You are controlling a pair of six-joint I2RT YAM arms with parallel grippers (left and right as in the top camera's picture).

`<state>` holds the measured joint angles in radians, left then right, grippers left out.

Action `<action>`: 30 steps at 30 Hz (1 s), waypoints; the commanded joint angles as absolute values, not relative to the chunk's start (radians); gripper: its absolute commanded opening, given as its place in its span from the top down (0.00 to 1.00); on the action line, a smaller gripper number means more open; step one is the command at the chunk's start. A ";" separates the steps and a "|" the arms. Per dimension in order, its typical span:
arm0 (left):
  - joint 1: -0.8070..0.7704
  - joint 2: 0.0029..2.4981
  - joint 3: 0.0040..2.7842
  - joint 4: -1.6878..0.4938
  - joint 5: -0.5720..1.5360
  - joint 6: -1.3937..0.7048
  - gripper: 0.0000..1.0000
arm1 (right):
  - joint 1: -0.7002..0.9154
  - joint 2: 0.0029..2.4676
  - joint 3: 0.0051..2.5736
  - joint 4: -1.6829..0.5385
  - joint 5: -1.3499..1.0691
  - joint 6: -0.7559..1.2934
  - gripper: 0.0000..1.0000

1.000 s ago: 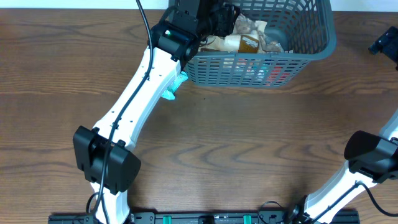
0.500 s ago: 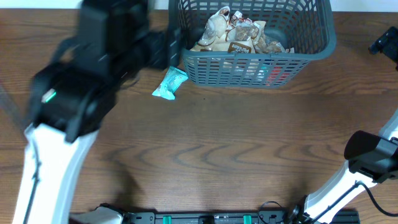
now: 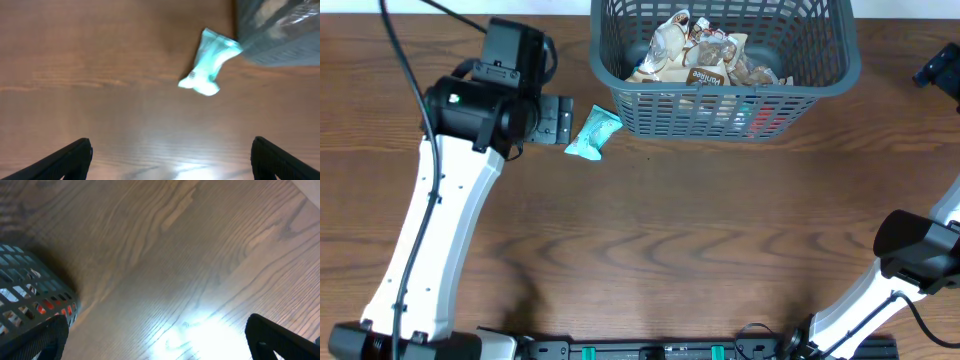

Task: Pack container
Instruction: 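Reach the left gripper to the mint-green wipe pack and grasp it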

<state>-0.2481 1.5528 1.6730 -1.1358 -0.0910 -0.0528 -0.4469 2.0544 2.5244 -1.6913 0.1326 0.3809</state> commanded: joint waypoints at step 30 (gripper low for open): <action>-0.276 1.843 1.232 -0.513 0.066 0.038 0.02 | -0.451 2.054 2.523 -1.695 0.150 0.369 0.01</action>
<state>-0.2764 1.8202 1.2343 -0.5255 0.1135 0.0277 -0.4469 2.0544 2.5244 -1.6917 0.1326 0.3809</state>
